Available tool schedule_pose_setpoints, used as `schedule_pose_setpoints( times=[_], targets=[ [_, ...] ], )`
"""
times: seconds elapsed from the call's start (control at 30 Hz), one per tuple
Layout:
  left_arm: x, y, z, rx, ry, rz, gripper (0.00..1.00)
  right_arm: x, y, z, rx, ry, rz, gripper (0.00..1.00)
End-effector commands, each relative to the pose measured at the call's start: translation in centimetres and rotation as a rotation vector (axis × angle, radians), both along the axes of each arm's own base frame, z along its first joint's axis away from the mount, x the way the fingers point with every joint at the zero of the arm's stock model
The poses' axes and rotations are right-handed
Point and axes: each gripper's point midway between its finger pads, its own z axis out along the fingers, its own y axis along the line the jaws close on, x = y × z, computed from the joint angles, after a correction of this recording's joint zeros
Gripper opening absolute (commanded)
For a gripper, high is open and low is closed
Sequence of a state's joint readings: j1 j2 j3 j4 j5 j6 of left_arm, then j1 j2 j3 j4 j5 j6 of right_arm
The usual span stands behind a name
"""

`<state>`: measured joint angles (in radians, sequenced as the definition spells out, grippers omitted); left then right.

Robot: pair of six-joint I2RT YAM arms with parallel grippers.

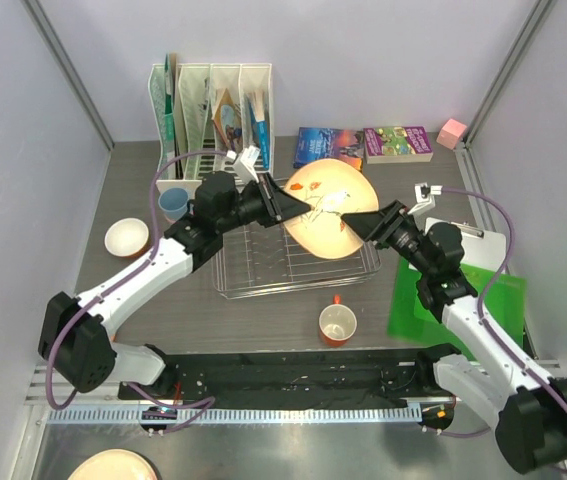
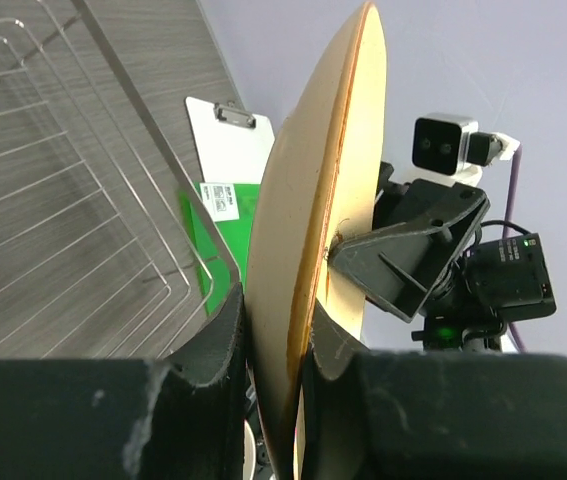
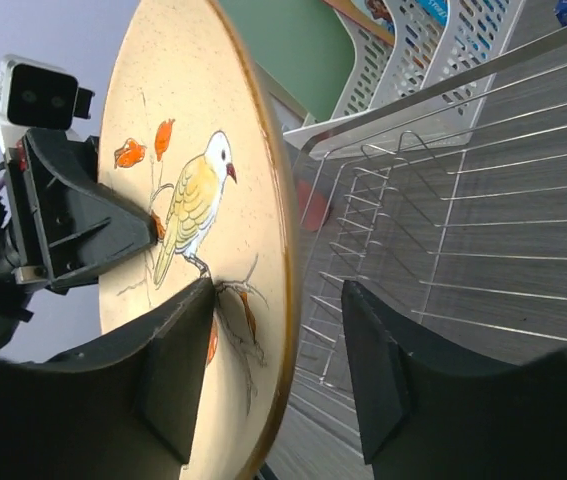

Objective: Unload the mixed dishes from the dish rack
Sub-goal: Place the plate at the center of the board.

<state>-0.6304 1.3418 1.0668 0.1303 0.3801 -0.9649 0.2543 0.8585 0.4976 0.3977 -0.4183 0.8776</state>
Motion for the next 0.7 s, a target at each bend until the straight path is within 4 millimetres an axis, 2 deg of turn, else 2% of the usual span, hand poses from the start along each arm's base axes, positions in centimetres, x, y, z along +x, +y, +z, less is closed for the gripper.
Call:
schedule_pose_setpoints(
  times=[0.0,0.03,0.07,0.1,0.17,0.2,0.23,0.33,0.37,0.4,0.47,0.5,0.53,0.57,0.6,0.63,0.67],
  targets=[
    [-1.9,-1.2,7.8,-0.208,-0.179,-0.107,0.01,-0.1,1.7,2.5,0.09,-0.069,0.11,0.28],
    [-2.0,-1.2,7.6,-0.202,-0.178,-0.106,0.01,0.1,1.7,2.5,0.094,-0.064,0.099,0.05],
    [-1.9,-1.2,7.2,-0.188,-0.167,-0.1,0.01,0.3,1.6,2.5,0.091,-0.064,0.093,0.01],
    [-1.9,-1.1,7.1,-0.179,-0.171,-0.1,0.01,0.3,1.5,2.4,0.083,-0.06,0.086,0.01],
    [-2.1,-1.3,6.7,-0.162,-0.178,-0.11,0.01,0.2,1.8,2.3,0.071,-0.065,0.106,0.11],
    [-2.2,-1.4,6.4,-0.151,-0.172,-0.113,0.01,0.1,1.9,2.5,0.07,-0.066,0.119,0.11],
    [-2.2,-1.5,6.3,-0.144,-0.177,-0.115,0.0,0.1,2.1,2.5,0.072,-0.062,0.131,0.01],
    [-2.0,-1.6,5.6,-0.118,-0.162,-0.107,0.0,0.3,1.7,2.1,0.06,-0.037,0.094,0.01],
    [-1.7,-1.5,5.3,-0.095,-0.171,-0.094,0.01,0.5,1.3,2.8,0.051,-0.054,0.062,0.01],
    [-1.3,-1.0,4.4,-0.047,-0.153,-0.059,0.01,0.7,0.8,1.6,0.003,-0.019,0.03,0.01],
    [-0.5,-0.1,4.5,0.031,-0.2,-0.003,0.26,1.0,-1.0,1.9,-0.058,-0.003,-0.076,0.01],
    [0.3,1.2,5.6,0.053,-0.235,0.082,0.39,1.2,-1.7,2.1,-0.105,-0.017,-0.118,0.01],
    [0.7,2.0,5.3,0.093,-0.236,0.122,0.57,1.2,-2.4,2.6,-0.126,-0.025,-0.153,0.01],
    [1.1,3.1,5.2,0.142,-0.262,0.168,0.65,1.2,-2.9,4.2,-0.137,-0.055,-0.184,0.01],
    [1.3,4.6,6.4,0.154,-0.287,0.237,0.72,1.3,-4.1,3.8,-0.174,-0.026,-0.249,0.01],
    [2.4,6.9,6.5,0.203,-0.29,0.368,0.88,1.5,-4.7,4.2,-0.177,-0.022,-0.28,0.01],
    [3.0,8.6,7.0,0.224,-0.3,0.446,0.94,1.6,-5.2,4.7,-0.181,-0.013,-0.31,0.01]
  ],
)
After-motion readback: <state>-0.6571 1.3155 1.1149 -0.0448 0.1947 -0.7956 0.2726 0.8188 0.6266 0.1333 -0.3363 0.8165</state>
